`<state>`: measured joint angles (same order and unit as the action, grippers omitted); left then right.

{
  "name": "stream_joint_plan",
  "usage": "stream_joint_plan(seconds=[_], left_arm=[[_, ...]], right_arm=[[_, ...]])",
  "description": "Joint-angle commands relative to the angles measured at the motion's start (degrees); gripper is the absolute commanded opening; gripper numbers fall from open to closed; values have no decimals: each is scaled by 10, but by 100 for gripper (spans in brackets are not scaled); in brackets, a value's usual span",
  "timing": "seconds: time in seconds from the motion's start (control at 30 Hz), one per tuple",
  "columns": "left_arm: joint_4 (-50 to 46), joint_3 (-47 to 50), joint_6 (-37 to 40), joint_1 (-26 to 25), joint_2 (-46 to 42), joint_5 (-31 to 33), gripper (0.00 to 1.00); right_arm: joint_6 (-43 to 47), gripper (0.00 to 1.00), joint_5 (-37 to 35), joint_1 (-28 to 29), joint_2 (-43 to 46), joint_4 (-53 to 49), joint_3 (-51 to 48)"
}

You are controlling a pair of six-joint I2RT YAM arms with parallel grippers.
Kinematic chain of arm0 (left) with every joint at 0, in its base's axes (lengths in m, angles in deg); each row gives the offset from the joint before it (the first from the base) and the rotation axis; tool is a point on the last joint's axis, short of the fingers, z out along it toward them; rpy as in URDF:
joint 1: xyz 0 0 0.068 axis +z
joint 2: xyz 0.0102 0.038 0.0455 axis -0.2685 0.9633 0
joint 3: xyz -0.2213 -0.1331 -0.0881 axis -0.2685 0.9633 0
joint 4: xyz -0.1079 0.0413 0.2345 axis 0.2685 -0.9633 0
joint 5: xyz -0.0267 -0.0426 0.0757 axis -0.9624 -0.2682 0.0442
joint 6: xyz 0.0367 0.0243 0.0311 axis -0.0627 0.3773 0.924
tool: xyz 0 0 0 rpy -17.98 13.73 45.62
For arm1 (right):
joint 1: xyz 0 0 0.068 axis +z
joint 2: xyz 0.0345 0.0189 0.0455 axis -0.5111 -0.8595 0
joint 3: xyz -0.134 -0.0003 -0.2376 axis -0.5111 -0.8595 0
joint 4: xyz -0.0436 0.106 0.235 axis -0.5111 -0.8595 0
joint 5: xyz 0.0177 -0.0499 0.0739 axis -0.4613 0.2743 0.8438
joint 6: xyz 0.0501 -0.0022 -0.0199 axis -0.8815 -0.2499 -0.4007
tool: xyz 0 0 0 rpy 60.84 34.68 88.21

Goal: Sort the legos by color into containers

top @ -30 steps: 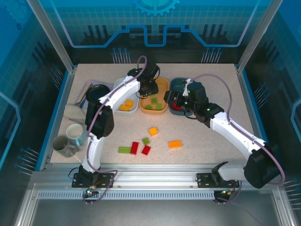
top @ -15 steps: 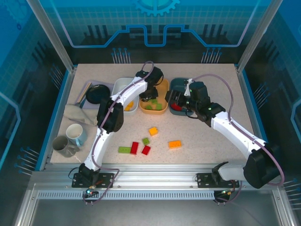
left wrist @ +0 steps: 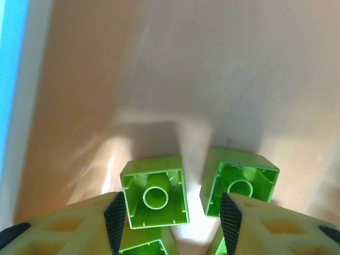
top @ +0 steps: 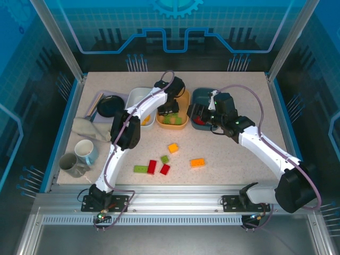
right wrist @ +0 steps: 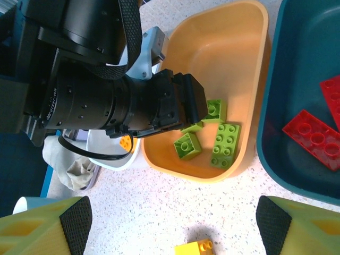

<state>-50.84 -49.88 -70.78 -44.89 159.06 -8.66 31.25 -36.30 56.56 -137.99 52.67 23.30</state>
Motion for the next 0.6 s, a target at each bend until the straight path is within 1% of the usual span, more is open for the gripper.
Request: stream_joint_plan(seconds=[0.0, 0.2, 0.3, 0.4, 0.47, 0.53, 0.57], left_arm=[[-5, -18, -6, -6, -51, -6, 55], [22, -13, -13, -16, -135, -24, 59], [36, 17, -21, -16, -195, -31, 63], [54, 69, -22, -16, -270, -43, 67], [72, 125, -15, -16, -326, -58, 68], [97, 209, -12, -16, -397, -72, 70], [113, 251, -14, -16, -431, -78, 71]], right_arm=[[18, 83, 0, -6, 29, -30, -9], [60, 82, -22, 9, 59, -79, -8], [85, 82, -38, 25, 77, -107, -7], [111, 82, -64, 49, 94, -150, -1], [124, 81, -89, 72, 100, -191, 8], [131, 81, -127, 103, 100, -245, 18], [129, 81, -134, 115, 98, -264, 18]])
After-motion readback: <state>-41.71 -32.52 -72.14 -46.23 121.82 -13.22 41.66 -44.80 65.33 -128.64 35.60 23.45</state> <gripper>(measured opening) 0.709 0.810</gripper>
